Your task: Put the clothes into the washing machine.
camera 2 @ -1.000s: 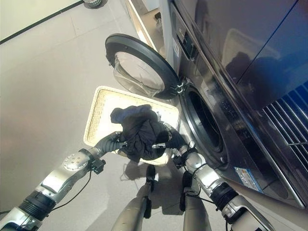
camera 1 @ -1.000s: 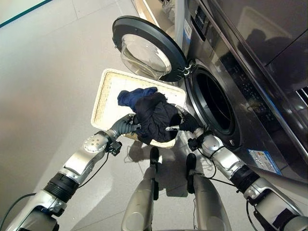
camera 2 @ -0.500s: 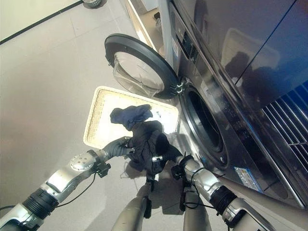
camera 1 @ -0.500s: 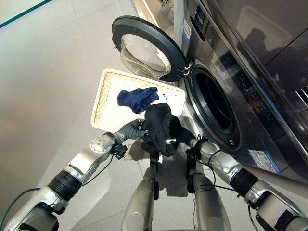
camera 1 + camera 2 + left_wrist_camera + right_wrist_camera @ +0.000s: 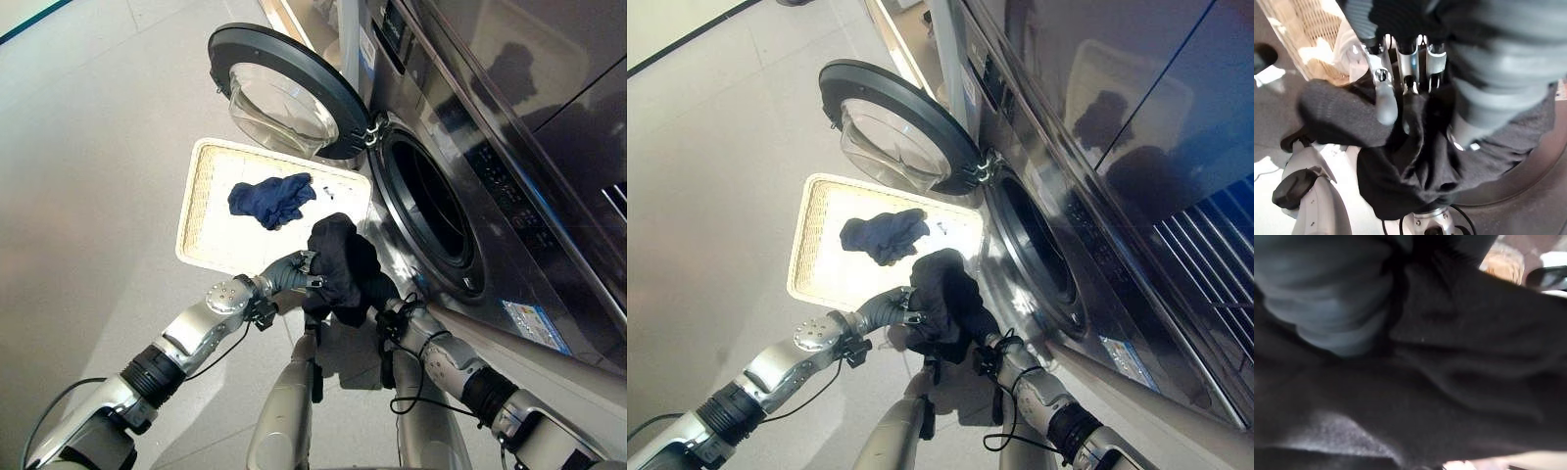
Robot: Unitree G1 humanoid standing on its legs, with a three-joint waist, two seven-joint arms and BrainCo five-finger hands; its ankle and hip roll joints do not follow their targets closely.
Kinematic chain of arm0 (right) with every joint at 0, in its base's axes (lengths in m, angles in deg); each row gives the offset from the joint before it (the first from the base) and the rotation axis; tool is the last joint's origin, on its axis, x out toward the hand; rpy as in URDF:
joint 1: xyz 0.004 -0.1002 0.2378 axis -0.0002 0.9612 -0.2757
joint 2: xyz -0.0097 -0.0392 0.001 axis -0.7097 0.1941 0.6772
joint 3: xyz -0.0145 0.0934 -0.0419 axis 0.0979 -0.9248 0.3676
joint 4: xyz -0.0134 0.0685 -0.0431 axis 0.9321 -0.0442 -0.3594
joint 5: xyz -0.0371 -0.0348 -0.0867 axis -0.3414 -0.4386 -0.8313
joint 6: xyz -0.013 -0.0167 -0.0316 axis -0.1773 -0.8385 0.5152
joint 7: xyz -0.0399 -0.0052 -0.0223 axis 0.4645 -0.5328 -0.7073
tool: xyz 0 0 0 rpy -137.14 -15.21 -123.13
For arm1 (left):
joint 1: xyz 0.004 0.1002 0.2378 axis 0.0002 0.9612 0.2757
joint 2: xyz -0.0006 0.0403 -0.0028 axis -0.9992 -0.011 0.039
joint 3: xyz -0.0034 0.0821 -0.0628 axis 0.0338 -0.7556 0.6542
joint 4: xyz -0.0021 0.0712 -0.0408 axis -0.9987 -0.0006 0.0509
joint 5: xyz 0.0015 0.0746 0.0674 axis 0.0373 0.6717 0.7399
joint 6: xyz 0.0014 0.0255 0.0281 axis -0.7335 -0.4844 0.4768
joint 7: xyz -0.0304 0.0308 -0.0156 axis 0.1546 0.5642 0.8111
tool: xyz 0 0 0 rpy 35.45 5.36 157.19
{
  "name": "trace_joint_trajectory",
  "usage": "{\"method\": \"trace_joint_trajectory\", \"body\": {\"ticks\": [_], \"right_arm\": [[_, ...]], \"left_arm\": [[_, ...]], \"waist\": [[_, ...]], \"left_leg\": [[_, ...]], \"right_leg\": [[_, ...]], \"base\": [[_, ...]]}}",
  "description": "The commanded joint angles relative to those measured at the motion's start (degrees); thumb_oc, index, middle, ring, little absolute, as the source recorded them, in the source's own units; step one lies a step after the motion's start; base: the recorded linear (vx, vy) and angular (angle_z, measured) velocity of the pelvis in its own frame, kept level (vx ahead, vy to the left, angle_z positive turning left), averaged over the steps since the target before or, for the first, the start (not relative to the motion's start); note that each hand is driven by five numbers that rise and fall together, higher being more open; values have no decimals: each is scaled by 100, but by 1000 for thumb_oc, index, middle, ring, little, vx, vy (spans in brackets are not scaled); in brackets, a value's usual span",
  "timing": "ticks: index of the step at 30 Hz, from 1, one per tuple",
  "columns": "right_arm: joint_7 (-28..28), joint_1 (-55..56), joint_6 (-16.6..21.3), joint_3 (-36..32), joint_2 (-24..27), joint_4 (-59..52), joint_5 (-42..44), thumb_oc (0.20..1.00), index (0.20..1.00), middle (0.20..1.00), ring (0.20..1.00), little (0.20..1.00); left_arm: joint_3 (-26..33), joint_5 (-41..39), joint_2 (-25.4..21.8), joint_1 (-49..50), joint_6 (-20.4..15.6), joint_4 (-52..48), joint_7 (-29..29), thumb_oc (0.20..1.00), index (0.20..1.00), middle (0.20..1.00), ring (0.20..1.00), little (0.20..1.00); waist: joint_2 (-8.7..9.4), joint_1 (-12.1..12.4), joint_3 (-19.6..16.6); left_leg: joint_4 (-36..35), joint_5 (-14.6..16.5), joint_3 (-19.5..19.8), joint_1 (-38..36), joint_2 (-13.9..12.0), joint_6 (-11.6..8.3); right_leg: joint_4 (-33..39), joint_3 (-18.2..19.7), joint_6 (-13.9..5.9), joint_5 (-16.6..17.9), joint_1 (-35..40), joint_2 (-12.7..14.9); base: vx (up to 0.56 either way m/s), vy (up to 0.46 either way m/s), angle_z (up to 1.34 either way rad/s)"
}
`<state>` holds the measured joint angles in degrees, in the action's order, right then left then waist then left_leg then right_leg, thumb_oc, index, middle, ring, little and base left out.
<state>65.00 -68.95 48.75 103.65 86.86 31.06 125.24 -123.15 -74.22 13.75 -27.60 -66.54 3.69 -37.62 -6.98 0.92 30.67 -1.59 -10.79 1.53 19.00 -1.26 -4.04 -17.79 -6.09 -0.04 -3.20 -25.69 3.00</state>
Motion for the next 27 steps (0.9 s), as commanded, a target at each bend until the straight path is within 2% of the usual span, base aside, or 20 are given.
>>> {"method": "trace_joint_trajectory", "body": {"ticks": [1,6,8,10,13,16,20,25,27], "right_arm": [[278,-211,459,-217,-587,-169,770,200,200,200,200,200],[645,-275,464,-705,-592,414,1641,200,200,200,200,200],[738,-306,426,-827,-593,524,1821,200,200,200,200,200],[991,-407,412,-1211,-604,756,2368,200,200,200,200,200],[1192,-522,378,-1623,-568,887,2957,200,200,200,200,200],[1273,-675,517,-2027,-536,991,3556,200,200,200,200,200],[1233,-909,928,-2521,-510,1043,4259,200,200,200,200,200],[1099,-1606,1742,-3462,-197,1217,5256,200,200,200,200,200],[1099,-1950,2192,-3768,30,1182,5516,200,200,200,200,200]], "left_arm": [[-7,178,163,159,-212,305,983,1000,1000,1000,1000,1000],[388,212,395,311,-637,1178,2844,1000,1000,1000,1000,1000],[464,346,449,340,-795,1352,3155,1000,1000,1000,1000,1000],[768,1099,545,456,-1148,1726,4244,1000,1000,1000,1000,1000],[1031,1301,660,583,-1291,1983,4727,1000,1000,1000,1000,1000],[1172,1091,855,670,-1366,2315,4872,1000,1000,1000,1000,1000],[1237,934,1102,750,-1477,2738,4869,1000,1000,1000,1000,1000],[1132,868,1465,885,-1755,3380,4573,1000,1000,1000,1000,1000],[1019,857,1551,954,-1874,3550,4465,1000,1000,1000,1000,1000]], "waist": [[293,-63,-87],[245,-14,-87],[237,-5,-87],[202,45,-87],[141,81,-87],[66,85,-87],[-27,67,-87],[-218,51,-87],[-286,51,-87]], "left_leg": [[202,438,-197,-22,670,261],[207,396,-130,100,670,241],[202,386,-116,124,668,237],[171,341,-85,219,633,210],[181,316,-91,312,596,179],[235,295,-104,440,569,148],[313,275,-139,617,539,118],[441,293,-191,833,512,96],[468,306,-200,894,506,98]], "right_leg": [[1482,45,-353,1017,427,66],[1378,45,-335,960,300,46],[1361,46,-337,954,268,41],[1298,28,-330,929,152,27],[1207,-1,-327,894,34,36],[1087,-7,-328,854,-114,40],[934,0,-333,802,-319,32],[745,16,-331,720,-584,40],[693,32,-320,688,-663,27]], "base": [[10,-60,-7],[21,-78,-5],[9,-85,0],[26,-138,0],[32,-76,-2],[40,-49,-5],[37,-31,-1],[47,-13,-1],[42,-25,-5]]}}
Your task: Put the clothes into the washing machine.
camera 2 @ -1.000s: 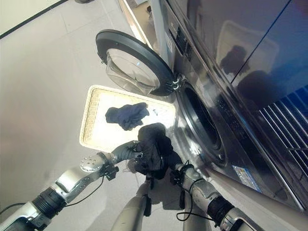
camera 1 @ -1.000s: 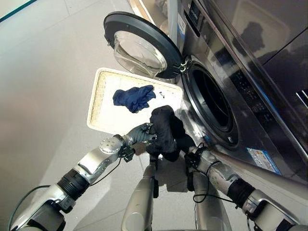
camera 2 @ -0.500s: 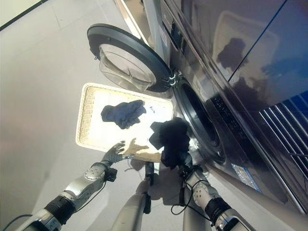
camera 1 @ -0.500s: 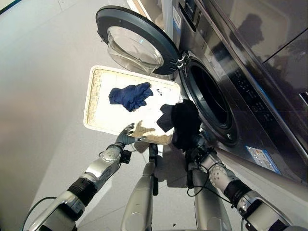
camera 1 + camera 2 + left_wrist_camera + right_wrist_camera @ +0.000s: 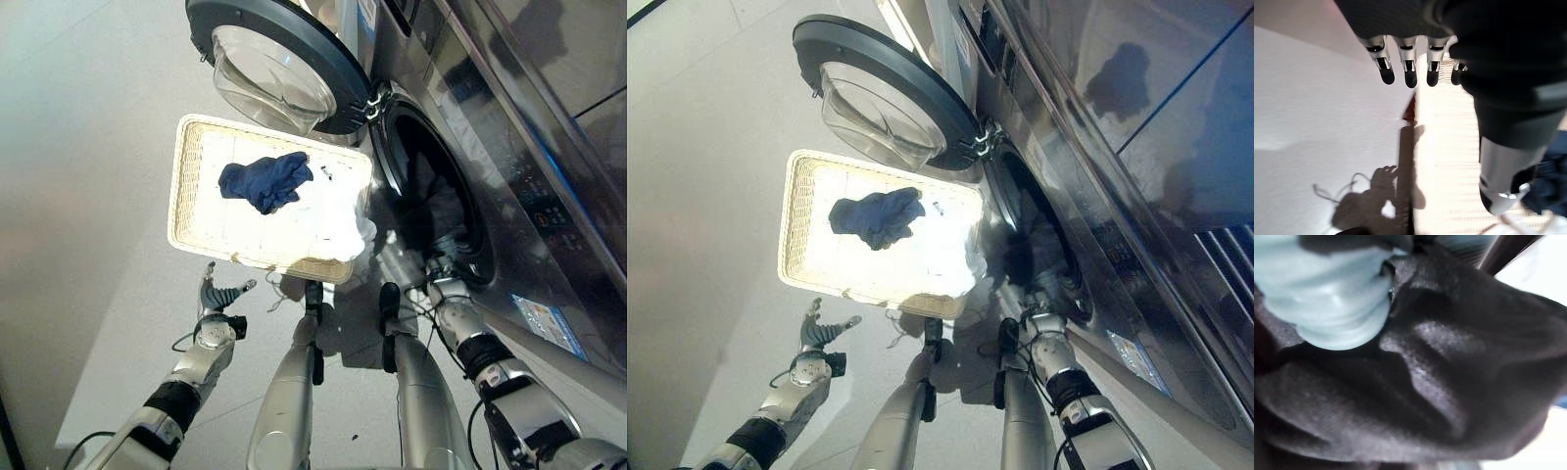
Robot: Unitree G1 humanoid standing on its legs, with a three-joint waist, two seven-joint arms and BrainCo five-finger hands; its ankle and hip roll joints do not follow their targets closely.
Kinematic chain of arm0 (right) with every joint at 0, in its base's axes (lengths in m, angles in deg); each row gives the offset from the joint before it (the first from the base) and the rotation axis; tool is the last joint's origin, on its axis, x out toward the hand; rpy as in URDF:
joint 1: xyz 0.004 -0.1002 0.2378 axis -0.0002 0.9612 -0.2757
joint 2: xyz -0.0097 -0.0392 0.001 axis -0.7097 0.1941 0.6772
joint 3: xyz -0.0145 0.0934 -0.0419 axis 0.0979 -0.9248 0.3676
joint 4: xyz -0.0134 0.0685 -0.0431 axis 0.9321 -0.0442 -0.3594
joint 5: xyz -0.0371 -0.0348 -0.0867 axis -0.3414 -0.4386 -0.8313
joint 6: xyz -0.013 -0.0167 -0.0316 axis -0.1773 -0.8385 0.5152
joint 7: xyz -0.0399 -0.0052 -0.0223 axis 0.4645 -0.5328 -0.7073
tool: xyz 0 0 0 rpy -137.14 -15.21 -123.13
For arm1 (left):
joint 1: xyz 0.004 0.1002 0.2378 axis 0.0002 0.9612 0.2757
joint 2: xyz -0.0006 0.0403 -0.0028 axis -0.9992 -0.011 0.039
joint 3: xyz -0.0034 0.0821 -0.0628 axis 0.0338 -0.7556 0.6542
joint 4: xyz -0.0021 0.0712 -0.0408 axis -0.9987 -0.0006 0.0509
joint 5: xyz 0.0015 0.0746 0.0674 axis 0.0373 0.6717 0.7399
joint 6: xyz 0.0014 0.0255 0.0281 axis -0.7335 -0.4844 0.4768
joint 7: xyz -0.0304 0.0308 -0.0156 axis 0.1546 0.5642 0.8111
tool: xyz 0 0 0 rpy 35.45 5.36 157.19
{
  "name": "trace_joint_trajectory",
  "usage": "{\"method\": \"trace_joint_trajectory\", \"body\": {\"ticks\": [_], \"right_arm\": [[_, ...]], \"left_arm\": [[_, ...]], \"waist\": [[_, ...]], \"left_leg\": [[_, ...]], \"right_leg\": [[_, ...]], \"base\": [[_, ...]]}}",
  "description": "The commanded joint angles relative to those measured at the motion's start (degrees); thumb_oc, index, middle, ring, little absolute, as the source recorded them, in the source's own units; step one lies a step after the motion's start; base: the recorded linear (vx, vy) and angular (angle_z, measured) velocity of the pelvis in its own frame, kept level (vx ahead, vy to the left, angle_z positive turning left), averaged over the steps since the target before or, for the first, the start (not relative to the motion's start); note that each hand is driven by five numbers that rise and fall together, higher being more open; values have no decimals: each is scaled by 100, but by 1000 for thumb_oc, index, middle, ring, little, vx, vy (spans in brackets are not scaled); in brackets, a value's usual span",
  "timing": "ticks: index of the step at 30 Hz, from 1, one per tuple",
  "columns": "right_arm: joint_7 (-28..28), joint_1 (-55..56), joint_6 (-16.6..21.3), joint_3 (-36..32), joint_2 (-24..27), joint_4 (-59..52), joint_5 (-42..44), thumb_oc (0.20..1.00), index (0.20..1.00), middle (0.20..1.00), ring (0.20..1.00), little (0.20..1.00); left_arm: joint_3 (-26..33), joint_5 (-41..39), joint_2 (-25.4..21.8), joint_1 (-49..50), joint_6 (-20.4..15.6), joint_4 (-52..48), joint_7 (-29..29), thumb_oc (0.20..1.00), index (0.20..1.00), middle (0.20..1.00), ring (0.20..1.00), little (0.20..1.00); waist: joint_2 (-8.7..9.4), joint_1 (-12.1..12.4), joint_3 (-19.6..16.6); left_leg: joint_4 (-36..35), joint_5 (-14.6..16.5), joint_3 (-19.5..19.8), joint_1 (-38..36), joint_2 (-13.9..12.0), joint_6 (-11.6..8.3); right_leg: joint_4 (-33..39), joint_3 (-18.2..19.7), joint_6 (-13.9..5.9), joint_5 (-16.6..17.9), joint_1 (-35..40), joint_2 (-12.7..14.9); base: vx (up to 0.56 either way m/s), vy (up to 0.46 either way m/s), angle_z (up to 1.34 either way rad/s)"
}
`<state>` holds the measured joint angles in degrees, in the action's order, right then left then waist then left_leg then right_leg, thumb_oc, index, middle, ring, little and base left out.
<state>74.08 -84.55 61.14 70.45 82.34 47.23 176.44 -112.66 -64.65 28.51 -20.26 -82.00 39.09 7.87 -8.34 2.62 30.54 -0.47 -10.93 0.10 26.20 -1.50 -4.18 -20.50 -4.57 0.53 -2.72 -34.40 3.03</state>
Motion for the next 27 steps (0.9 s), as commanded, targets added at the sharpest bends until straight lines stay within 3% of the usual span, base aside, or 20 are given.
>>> {"method": "trace_joint_trajectory", "body": {"ticks": [1,7,8,12,16,17,18,22,24,25,27], "right_arm": [[218,-598,1243,-620,639,-456,481,200,200,200,200,200],[614,-1307,2699,-1185,1247,-764,805,200,200,200,200,200],[571,-1487,3078,-1350,1444,-861,747,200,200,200,200,200],[175,-1820,3974,-1688,2040,-1257,680,200,200,200,200,200],[-280,-2129,4561,-1813,2546,-1544,830,200,200,200,200,200],[-514,-2191,4608,-1833,2646,-1583,830,573,573,573,573,573],[-667,-2221,4604,-1810,2717,-1553,830,1000,1000,1000,1000,1000],[-1506,-2194,4044,-1539,2859,-1178,830,1000,1000,1000,1000,1000],[-2275,-2098,3275,-1363,2818,-811,809,1000,1000,1000,1000,1000],[-3026,-2021,2842,-1212,2717,-509,520,1000,1000,1000,1000,1000],[-3766,-1946,2126,-1048,2493,-235,123,1000,1000,1000,1000,1000]], "left_arm": [[-75,-100,95,277,-365,62,-184,1000,1000,1000,1000,1000],[-231,-11,-70,415,-275,172,-479,1000,1000,1000,1000,1000],[-247,-21,-145,439,-216,146,-548,1000,1000,1000,1000,1000],[-292,-92,-312,508,12,26,-706,1000,1000,1000,1000,1000],[-329,-132,-384,514,223,1,-830,1000,1000,1000,1000,1000],[-355,-140,-388,506,279,20,-855,1000,1000,1000,1000,1000],[-378,-141,-379,489,307,25,-853,1000,1000,1000,1000,1000],[-452,-199,-372,443,391,9,-918,1000,1000,1000,1000,1000],[-458,-210,-324,412,403,36,-929,1000,1000,1000,1000,1000],[-476,-192,-289,400,373,55,-913,1000,1000,1000,1000,1000],[-501,-205,-239,349,292,77,-846,1000,1000,1000,1000,1000]], "waist": [[-187,-114,-74],[-240,-60,-74],[-245,-60,-74],[-246,-87,-74],[-272,-91,-74],[-276,-91,-74],[-285,-87,-74],[-352,-75,-74],[-380,-85,-74],[-391,-74,-74],[-391,-30,-74]], "left_leg": [[379,330,-60,215,524,116],[461,373,-39,347,508,141],[493,389,-31,367,509,149],[639,443,-34,405,518,147],[777,483,-15,453,536,126],[817,482,-3,470,544,118],[839,481,8,493,550,119],[932,448,31,594,581,114],[977,443,48,642,592,109],[990,446,60,663,615,122],[977,413,89,745,615,145]], "right_leg": [[918,-112,-370,616,152,17],[733,-111,-350,514,16,-43],[676,-105,-340,485,-3,-69],[521,-114,-326,417,-33,-68],[365,-143,-313,331,-57,-29],[319,-153,-307,311,-64,-17],[278,-153,-298,292,-87,-14],[128,-159,-275,242,-205,2],[75,-139,-264,223,-266,5],[50,-119,-254,195,-286,4],[101,-122,-235,239,-339,-3]], "base": [[31,-32,-6],[14,-69,-1],[16,-67,1],[21,-32,3],[15,-2,-3],[30,1,-4],[33,-3,-1],[15,13,4],[25,34,8],[7,3,7],[-11,-34,5]]}}
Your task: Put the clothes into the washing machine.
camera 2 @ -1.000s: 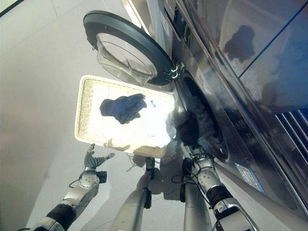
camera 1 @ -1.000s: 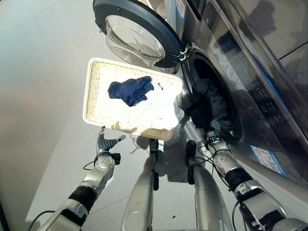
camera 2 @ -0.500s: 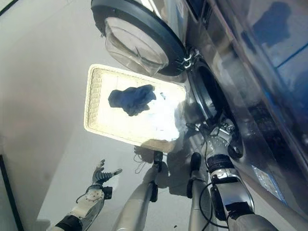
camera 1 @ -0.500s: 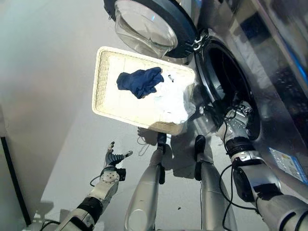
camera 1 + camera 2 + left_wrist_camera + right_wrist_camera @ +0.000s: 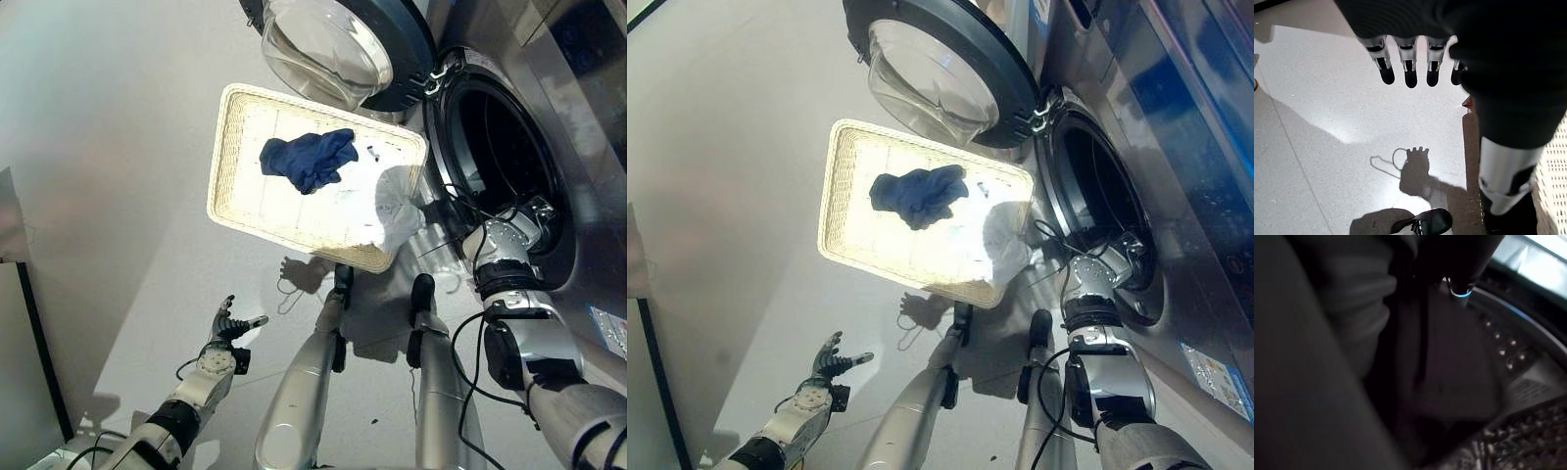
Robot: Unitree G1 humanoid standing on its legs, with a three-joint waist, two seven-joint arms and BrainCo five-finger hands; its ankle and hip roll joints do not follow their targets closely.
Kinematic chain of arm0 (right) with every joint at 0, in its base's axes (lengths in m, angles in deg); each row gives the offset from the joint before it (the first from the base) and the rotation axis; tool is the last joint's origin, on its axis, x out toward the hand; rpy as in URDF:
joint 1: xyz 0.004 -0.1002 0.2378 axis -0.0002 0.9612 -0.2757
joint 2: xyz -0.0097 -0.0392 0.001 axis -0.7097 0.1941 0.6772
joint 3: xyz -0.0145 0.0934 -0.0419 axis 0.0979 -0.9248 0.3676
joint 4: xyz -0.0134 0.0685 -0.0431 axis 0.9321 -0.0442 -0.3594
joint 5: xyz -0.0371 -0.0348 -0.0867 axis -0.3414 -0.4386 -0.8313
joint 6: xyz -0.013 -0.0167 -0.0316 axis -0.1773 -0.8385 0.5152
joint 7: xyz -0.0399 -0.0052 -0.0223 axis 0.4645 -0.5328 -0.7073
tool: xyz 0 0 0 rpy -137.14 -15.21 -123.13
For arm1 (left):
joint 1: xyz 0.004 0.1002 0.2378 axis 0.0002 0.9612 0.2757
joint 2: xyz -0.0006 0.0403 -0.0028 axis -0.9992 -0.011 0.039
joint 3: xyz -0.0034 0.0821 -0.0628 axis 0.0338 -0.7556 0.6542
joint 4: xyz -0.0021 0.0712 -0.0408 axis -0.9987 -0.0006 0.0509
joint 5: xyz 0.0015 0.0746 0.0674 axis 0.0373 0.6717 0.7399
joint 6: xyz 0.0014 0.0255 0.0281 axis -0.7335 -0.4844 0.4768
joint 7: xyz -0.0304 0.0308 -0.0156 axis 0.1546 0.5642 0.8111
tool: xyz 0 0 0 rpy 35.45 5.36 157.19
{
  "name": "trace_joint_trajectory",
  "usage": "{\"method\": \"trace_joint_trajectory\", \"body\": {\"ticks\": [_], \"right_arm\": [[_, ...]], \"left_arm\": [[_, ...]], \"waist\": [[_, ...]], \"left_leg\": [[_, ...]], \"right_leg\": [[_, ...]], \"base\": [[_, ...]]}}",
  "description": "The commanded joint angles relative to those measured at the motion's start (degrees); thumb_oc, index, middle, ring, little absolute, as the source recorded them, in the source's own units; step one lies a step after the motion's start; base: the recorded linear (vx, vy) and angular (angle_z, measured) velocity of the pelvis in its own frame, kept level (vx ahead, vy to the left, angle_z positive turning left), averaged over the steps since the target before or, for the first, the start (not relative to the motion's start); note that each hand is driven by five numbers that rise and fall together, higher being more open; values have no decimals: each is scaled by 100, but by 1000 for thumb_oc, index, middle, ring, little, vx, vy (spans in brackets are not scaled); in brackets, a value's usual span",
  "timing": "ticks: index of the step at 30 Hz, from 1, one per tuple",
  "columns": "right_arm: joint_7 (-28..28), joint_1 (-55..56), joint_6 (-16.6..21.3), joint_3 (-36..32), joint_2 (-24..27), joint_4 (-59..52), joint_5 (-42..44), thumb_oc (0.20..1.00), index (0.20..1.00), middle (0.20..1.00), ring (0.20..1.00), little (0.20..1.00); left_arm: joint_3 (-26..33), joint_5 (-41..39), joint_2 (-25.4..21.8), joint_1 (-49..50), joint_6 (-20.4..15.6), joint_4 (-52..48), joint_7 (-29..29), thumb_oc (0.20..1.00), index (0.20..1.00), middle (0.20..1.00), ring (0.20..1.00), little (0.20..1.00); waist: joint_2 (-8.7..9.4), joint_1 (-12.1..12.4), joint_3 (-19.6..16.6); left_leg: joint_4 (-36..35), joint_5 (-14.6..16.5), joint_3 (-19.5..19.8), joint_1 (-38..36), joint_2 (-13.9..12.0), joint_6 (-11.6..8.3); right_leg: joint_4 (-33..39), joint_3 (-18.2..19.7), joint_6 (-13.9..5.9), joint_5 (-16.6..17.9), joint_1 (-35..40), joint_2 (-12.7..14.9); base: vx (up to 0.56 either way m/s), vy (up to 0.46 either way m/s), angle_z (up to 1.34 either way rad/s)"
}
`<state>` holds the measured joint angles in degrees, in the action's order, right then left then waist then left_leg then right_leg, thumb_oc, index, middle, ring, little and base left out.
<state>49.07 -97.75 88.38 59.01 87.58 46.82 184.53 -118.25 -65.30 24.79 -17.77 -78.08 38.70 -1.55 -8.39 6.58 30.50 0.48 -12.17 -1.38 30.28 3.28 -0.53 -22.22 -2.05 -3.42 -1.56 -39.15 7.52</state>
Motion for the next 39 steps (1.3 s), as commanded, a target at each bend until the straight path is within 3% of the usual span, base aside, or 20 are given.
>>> {"method": "trace_joint_trajectory", "body": {"ticks": [1,2,4,5,7,11,15,20,23,27,32,39], "right_arm": [[-1337,-584,-900,153,1871,-50,-715,1000,1000,1000,1000,1000],[-1355,-510,-1353,267,1758,153,-806,1000,1000,1000,1000,1000],[-1314,-456,-1708,375,1633,326,-936,1000,1000,1000,1000,1000],[-1069,-301,-2066,525,1405,520,-1214,1000,1000,1000,1000,1000],[-856,-168,-2372,667,1181,682,-1650,1000,1000,1000,1000,1000],[-619,137,-2581,824,825,781,-2898,1000,1000,1000,1000,1000],[-536,664,-2816,1048,440,804,-4513,1000,1000,1000,1000,1000],[-369,1085,-2876,1198,210,774,-4824,1000,1000,1000,1000,1000],[-250,1421,-2731,1359,-100,650,-4981,1000,1000,1000,1000,1000],[-600,1882,-2555,1841,-452,179,-5810,1000,1000,1000,1000,1000],[-576,2441,-2913,2496,-501,-331,-6811,1000,1000,1000,1000,1000],[-270,2737,-3238,3028,-374,-674,-7559,1000,1000,1000,1000,1000]], "left_arm": [[29,-146,148,80,-167,133,151,1000,1000,1000,1000,1000],[7,-159,162,58,-256,136,222,1000,1000,1000,1000,1000],[6,-175,190,42,-391,112,352,1000,1000,1000,1000,1000],[17,-151,226,-1,-605,72,571,1000,1000,1000,1000,1000],[84,-183,266,-56,-877,-23,863,1000,1000,1000,1000,1000],[229,17,267,-151,-1294,-294,1438,1000,1000,1000,1000,1000],[518,596,159,-387,-1327,-883,2085,1000,1000,1000,1000,1000],[738,1117,42,-551,-1265,-1118,2450,1000,1000,1000,1000,1000],[909,1639,-61,-817,-1038,-1152,2976,1000,1000,1000,1000,1000],[1020,2142,-144,-1126,-639,-1065,3314,1000,1000,1000,1000,1000],[1055,2225,-316,-1607,5,-558,3186,1000,1000,1000,1000,1000],[1037,1905,-592,-2400,859,224,2860,1000,1000,1000,1000,1000]], "waist": [[-376,-414,-71],[-364,-386,-71],[-356,-365,-71],[-351,-328,-71],[-332,-296,-71],[-268,-273,-71],[-133,-292,-71],[-1,-334,-71],[137,-420,-71],[297,-602,-71],[467,-934,-71],[648,-1300,-71]], "left_leg": [[877,531,250,367,134,-216],[863,513,261,395,129,-212],[830,485,274,425,127,-208],[779,455,272,476,112,-199],[747,429,283,524,111,-194],[730,423,308,588,126,-187],[773,446,343,678,171,-164],[792,470,352,726,183,-133],[854,522,309,750,179,-122],[999,602,213,785,184,-138],[1162,706,5,775,199,-140],[1390,876,-308,830,215,-136]], "right_leg": [[287,-377,168,132,120,-459],[309,-386,178,145,109,-467],[341,-387,194,158,97,-493],[374,-402,203,170,59,-513],[393,-401,218,180,22,-547],[436,-400,219,210,-29,-568],[532,-358,201,303,-90,-608],[644,-330,181,412,-117,-640],[694,-296,164,470,-130,-663],[756,-176,152,550,-153,-675],[899,26,132,681,-159,-672],[1068,230,70,851,-249,-653]], "base": [[-13,-46,2],[0,0,0],[-15,-7,-2],[-40,-10,-4],[-44,0,-3],[-31,0,0],[-54,16,-2],[-29,28,6],[-28,110,0],[-24,171,-2],[-12,218,-17],[-8,173,-17]]}}
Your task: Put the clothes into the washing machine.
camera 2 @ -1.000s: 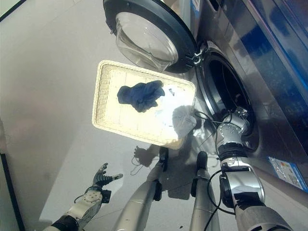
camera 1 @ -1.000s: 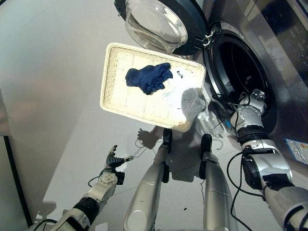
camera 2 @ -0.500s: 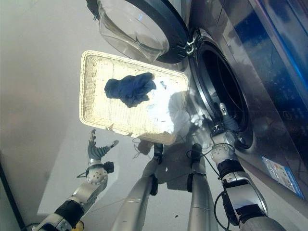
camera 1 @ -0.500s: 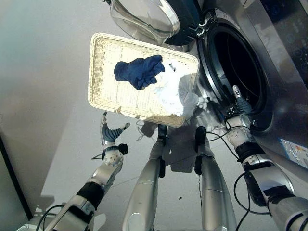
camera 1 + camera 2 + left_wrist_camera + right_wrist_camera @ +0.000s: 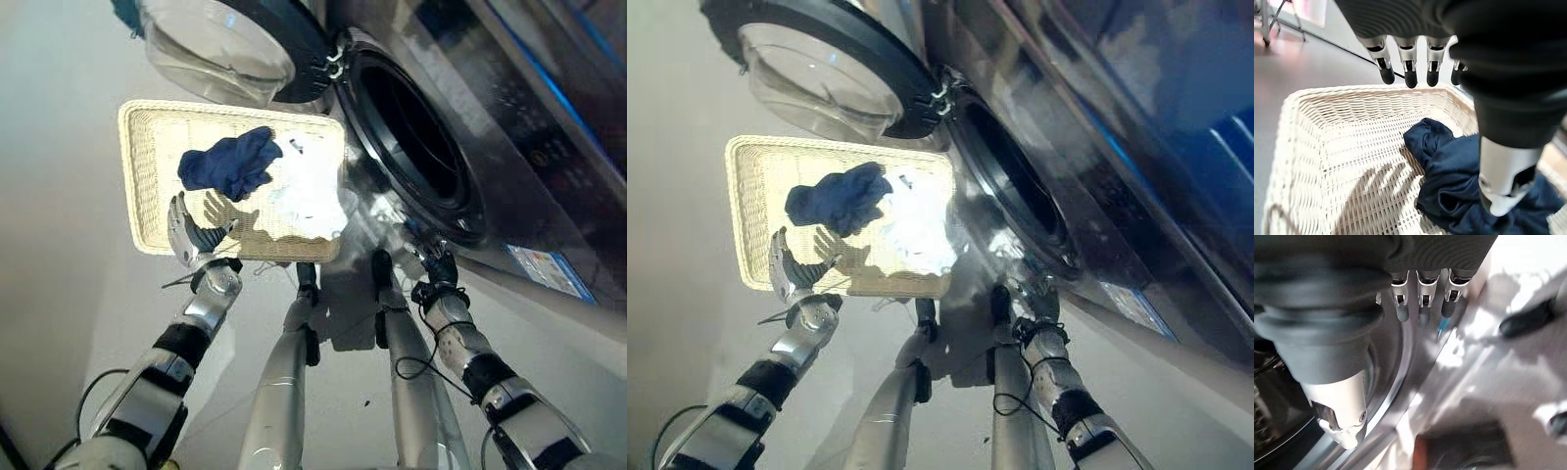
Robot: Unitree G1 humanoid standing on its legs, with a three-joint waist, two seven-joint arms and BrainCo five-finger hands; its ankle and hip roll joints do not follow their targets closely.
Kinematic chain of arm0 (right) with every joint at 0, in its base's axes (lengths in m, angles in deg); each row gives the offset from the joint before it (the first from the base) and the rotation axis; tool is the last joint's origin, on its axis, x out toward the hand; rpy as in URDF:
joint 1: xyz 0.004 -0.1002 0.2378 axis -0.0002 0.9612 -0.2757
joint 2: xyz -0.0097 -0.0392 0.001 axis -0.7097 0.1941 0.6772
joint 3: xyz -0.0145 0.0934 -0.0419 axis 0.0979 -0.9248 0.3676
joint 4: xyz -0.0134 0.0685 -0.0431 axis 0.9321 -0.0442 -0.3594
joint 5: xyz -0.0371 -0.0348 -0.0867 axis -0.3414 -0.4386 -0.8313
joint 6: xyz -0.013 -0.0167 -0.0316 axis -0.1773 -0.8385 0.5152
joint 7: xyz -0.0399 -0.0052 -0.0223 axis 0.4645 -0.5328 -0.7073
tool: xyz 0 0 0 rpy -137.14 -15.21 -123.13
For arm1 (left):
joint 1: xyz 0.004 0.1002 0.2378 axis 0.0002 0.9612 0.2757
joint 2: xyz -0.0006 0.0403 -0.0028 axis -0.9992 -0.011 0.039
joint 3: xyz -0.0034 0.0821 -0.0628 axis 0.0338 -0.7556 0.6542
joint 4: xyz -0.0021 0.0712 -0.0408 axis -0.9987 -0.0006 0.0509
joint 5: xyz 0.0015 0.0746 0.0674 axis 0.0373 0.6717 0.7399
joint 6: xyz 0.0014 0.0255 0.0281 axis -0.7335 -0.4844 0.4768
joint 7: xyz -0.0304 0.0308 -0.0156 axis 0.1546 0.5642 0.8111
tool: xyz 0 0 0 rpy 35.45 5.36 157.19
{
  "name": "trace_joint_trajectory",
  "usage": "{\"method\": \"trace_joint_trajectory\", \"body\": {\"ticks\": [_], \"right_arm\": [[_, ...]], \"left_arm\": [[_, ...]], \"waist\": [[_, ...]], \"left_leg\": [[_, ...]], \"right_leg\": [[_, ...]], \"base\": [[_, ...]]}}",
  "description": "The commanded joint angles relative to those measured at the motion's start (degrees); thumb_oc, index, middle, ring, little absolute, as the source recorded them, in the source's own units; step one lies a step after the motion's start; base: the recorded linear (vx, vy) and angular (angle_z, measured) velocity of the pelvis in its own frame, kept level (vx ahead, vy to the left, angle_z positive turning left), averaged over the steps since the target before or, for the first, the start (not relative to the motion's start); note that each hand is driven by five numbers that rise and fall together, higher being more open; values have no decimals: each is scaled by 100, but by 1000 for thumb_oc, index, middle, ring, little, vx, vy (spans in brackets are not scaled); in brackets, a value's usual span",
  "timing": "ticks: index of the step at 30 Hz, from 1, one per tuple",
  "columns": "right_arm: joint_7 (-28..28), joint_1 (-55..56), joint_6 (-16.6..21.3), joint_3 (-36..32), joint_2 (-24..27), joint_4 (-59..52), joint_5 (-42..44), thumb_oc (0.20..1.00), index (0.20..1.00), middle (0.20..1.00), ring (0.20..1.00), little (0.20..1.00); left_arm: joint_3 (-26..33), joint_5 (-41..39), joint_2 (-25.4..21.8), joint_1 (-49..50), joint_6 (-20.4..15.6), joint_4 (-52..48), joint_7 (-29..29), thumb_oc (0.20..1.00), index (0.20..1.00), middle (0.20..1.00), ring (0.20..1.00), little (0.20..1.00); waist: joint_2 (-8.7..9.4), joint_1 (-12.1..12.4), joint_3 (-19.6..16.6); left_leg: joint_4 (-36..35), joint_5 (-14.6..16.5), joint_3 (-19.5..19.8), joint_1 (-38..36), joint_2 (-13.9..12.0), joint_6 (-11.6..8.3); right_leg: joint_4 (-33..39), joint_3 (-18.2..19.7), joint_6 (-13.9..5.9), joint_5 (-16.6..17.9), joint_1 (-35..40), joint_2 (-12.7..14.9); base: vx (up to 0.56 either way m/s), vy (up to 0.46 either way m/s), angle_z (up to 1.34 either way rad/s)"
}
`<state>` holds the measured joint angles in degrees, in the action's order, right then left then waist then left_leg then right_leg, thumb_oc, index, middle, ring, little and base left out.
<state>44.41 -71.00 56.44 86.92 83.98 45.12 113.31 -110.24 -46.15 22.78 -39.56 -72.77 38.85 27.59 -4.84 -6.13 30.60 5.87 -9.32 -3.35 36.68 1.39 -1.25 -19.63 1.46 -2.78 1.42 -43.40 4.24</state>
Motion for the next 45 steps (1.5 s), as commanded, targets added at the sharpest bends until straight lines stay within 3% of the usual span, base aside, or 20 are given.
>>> {"method": "trace_joint_trajectory", "body": {"ticks": [1,10,24,26,27,28,34,38,45], "right_arm": [[237,102,-84,367,26,-578,-554,1000,1000,1000,1000,1000],[309,201,-176,783,191,-1017,-659,1000,1000,1000,1000,1000],[367,370,-103,914,294,-1339,-637,1000,1000,1000,1000,1000],[388,403,-110,920,312,-1381,-657,1000,1000,1000,1000,1000],[392,418,-110,933,318,-1399,-680,1000,1000,1000,1000,1000],[406,417,-128,936,324,-1403,-708,1000,1000,1000,1000,1000],[484,463,-154,953,321,-1388,-781,1000,1000,1000,1000,1000],[474,457,-221,988,259,-1278,-894,1000,1000,1000,1000,1000],[450,695,-249,761,250,-1244,-1148,1000,1000,1000,1000,1000]], "left_arm": [[198,-184,-499,-459,514,441,-156,1000,1000,1000,1000,1000],[-100,-583,-903,-1787,1265,1632,-439,1000,1000,1000,1000,1000],[-286,-714,-1303,-2759,1498,2543,-172,1000,1000,1000,1000,1000],[-329,-688,-1345,-2832,1579,2562,-185,586,586,586,586,586],[-346,-668,-1365,-2867,1628,2571,-195,454,454,454,454,454],[-367,-640,-1383,-2894,1650,2583,-207,200,200,200,200,200],[-396,-605,-1427,-2874,1521,2444,-104,200,200,200,200,200],[-236,-736,-1420,-2707,809,2105,34,200,200,200,200,200],[305,-806,-1511,-1928,156,980,20,222,222,222,222,222]], "waist": [[347,-128,-81],[602,-581,-81],[845,-933,-81],[861,-956,-81],[869,-963,-81],[875,-968,-81],[858,-923,-81],[780,-782,-81],[560,-432,-81]], "left_leg": [[921,652,-209,213,406,-63],[1433,1048,-534,466,377,-43],[2023,1480,-681,989,269,-54],[2063,1510,-677,1032,266,-49],[2071,1519,-671,1054,267,-48],[2086,1527,-666,1079,269,-50],[2028,1530,-593,1049,303,-30],[1852,1437,-452,855,360,-14],[1457,1221,-133,524,497,27]], "right_leg": [[854,-65,-9,602,132,-326],[850,249,-65,709,-252,-334],[765,394,-104,845,-902,-279],[753,401,-111,855,-952,-278],[747,403,-111,858,-976,-282],[737,404,-109,860,-1002,-283],[699,405,-103,836,-995,-313],[655,395,-79,765,-818,-358],[650,254,-38,633,-446,-379]], "base": [[-13,166,-17],[-7,122,-12],[6,32,0],[0,0,0],[0,0,0],[0,0,0],[-6,-23,2],[-12,-62,5],[-14,-79,4]]}}
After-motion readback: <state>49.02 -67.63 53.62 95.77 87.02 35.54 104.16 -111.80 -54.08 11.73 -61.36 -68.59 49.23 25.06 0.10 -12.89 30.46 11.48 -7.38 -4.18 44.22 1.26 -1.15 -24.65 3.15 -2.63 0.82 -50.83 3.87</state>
